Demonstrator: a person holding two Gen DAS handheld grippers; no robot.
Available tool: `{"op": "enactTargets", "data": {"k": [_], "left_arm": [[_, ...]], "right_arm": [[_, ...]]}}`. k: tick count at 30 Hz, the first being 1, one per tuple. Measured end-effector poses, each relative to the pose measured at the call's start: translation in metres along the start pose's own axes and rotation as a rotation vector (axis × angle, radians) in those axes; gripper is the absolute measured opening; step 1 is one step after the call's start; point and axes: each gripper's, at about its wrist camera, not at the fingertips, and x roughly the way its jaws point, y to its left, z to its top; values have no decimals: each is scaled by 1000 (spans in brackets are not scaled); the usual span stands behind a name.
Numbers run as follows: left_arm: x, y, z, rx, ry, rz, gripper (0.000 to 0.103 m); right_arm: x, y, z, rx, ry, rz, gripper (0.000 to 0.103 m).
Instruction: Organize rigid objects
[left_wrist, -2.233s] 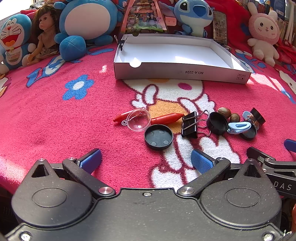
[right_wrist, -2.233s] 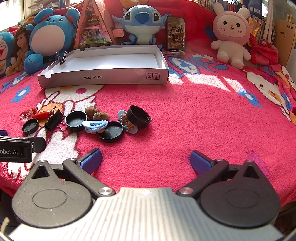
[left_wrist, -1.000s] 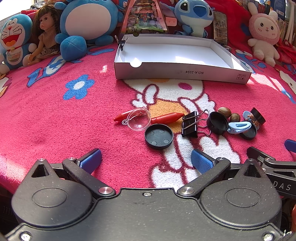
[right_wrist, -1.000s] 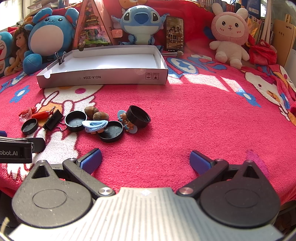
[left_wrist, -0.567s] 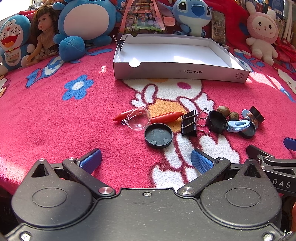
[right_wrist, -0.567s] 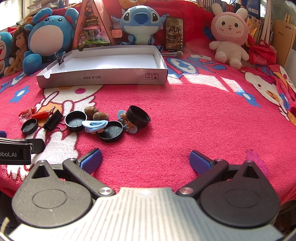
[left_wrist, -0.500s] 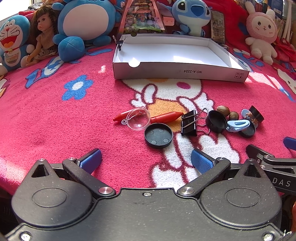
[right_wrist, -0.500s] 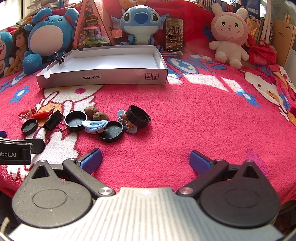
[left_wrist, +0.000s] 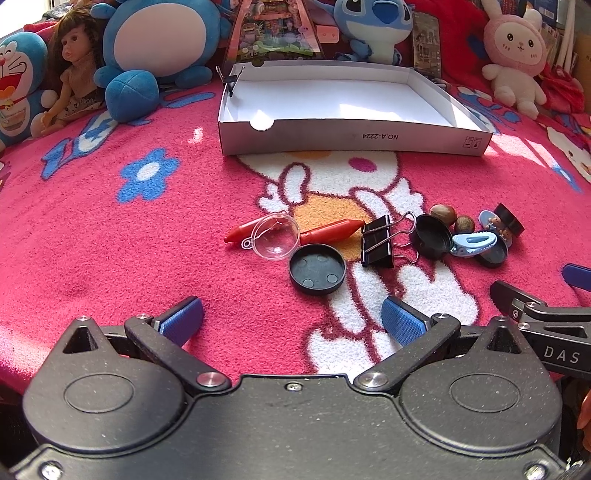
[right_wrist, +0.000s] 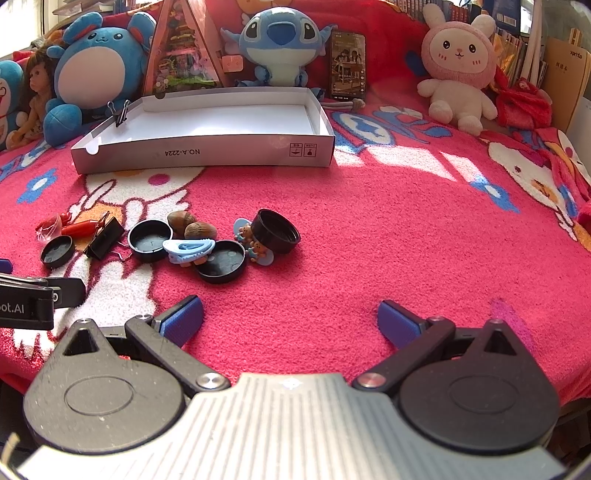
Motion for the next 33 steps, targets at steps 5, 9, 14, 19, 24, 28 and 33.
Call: {"op": "enactTargets", "data": {"k": [5,9,14,19,24,28,33], "left_arm": [[-2,0,-7,11,-40,-6,103],[-3,0,-10,19,-64,-10,103],[-4,2,-10,1,-58,-16,103],[-12,3,-9,-11,-97,-14,83],[-22,6,-5,-41,-141,-35,47],[-26,4,-2,-34,-163,-69,41],[-24,-2,-2,-19,-164,-62,41]], "right_arm": [[0,2,-2,0,-12,0,103],[1,0,-4,0,-32,22,103],[0,0,-8,0,-58,26,103],[-2,-2,-12,-12,-89,44,103],[-9,3,-11,-65,-130,73,87],[-14,14,-11,-121,-166,86,74],[-12,25,-6,-147,-179,108,56]]}}
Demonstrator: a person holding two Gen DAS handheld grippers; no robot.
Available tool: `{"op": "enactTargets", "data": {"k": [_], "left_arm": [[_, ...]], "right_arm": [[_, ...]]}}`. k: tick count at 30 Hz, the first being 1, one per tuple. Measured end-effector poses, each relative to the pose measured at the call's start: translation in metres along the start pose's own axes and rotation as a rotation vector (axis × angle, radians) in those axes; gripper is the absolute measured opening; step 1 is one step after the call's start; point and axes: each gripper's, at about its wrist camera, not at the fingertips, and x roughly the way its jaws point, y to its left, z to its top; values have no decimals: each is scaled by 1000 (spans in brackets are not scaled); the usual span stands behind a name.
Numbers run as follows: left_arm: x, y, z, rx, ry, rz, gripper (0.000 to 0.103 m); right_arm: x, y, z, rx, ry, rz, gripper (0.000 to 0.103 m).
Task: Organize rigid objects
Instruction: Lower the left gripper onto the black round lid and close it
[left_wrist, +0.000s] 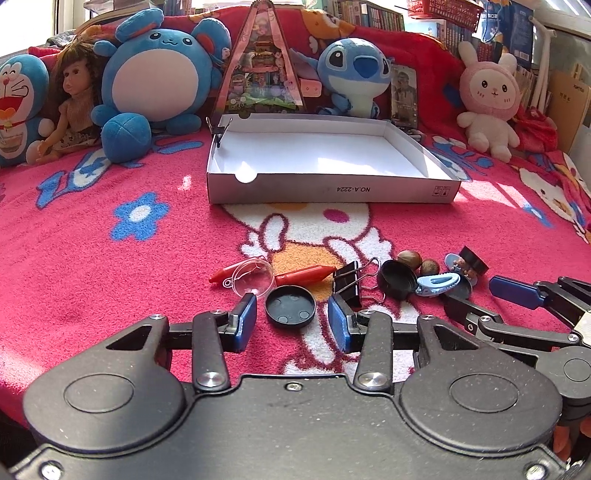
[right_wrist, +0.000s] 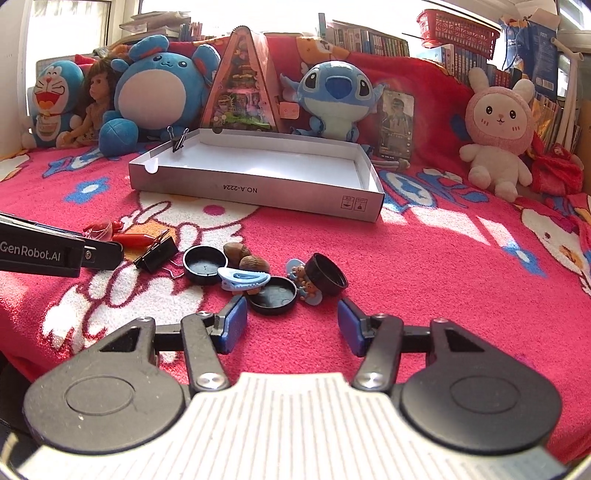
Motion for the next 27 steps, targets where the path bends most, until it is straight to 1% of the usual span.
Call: {"op": "enactTargets", "data": {"k": [3,4,5,6,8,11,19,27], "left_arm": [[5,0,-1,0,11,12,40],[6,0,-2,0,13,10,39],[7,1,-2,0,13,7,33],[8,2,-2,1,14,4,30],[9,2,-2,6,11,3,30],[9,2,-1,13,5,1,30],[0,1,3,10,-17,-38,30],[-9,5,15,-15,-54,-53,30]], "right_arm": [[4,3,3,9,2,9,49],[6,4,3,13,4,10,48],[7,4,4,15,5,10,48],[9,4,4,17,6,8,47],[12,4,5,22,4,7,45],[15,4,8,28,14,19,38],[5,3,11,21,14,25,38],[-9,-11,22,51,-26,-5,38]]}}
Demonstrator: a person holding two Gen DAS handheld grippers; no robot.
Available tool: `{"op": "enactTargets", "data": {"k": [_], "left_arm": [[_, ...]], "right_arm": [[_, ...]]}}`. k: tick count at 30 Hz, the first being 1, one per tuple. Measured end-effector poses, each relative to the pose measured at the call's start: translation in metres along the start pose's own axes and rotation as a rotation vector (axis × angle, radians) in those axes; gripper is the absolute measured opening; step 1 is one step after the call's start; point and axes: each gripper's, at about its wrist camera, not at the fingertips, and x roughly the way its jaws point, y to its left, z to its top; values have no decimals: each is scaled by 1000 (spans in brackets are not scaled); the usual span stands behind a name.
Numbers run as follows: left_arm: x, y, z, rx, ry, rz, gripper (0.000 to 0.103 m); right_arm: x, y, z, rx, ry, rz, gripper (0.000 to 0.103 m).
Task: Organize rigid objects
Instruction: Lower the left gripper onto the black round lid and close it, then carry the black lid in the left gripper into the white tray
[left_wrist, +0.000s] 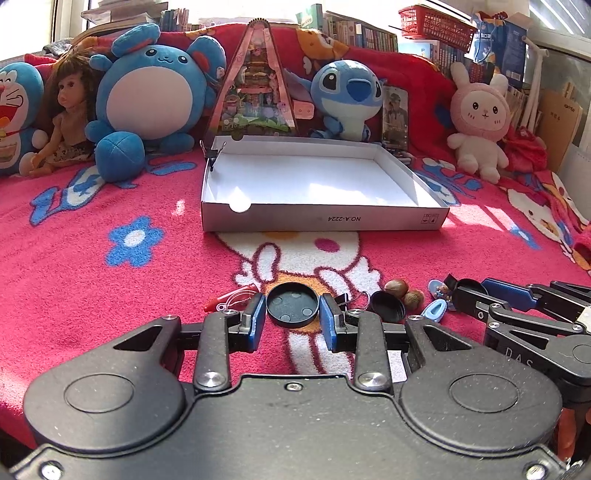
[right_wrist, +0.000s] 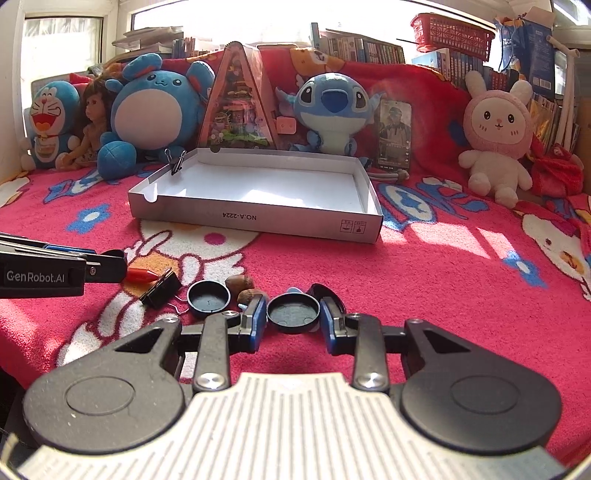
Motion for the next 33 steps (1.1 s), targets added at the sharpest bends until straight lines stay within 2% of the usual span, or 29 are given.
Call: {"op": "enactTargets", "data": {"k": [8,20,33], "left_arm": [[2,4,15,-12,-10,-16,30],[21,14,47,-49,-9,-44,30],[49,19,87,-46,9,-53,30]], "right_arm": [[-1,-16,12,34,-26,-33,38],[16,-47,30,138,-2,-40,38],[46,-62,59,161,26,-1,38]]}}
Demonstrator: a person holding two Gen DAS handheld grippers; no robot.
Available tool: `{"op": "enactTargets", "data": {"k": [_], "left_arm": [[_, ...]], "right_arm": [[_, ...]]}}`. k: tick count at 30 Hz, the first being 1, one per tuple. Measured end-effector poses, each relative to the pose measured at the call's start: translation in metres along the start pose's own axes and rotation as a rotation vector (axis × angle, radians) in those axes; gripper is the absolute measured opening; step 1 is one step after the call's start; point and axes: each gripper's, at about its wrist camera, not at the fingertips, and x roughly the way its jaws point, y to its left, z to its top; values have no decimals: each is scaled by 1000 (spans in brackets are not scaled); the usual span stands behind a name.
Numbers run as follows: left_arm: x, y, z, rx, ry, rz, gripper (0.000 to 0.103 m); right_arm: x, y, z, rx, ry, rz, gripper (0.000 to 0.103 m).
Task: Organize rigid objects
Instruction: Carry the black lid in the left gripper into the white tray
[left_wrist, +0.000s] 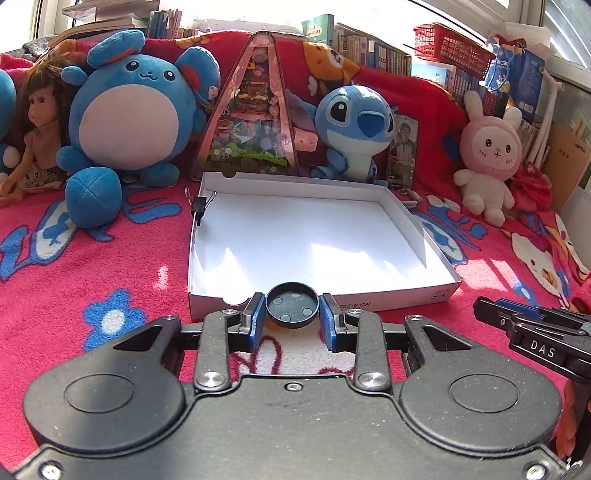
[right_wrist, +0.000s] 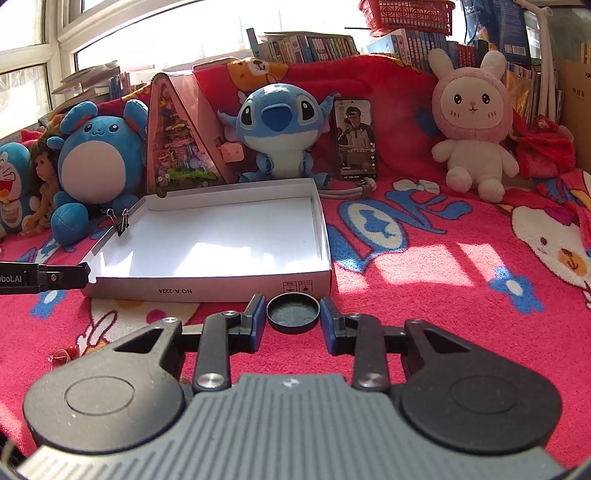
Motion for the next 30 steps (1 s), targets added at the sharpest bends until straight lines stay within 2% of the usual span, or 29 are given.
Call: {"op": "enactTargets", "data": {"k": [15,22,26,30], "left_arm": [[39,-5,37,-5,76,-13,30],[68,-9,47,-4,100,2,30],[89,-11,50,-28,148,-4,30],[110,-11,55,-37,189,25,30]], "right_arm": [[31,-6,40,22,54,30,38],[64,-5,50,45,120,44,38],[86,-1,55,51,161,50,38],[105,0,63,71,219,67,38]]}}
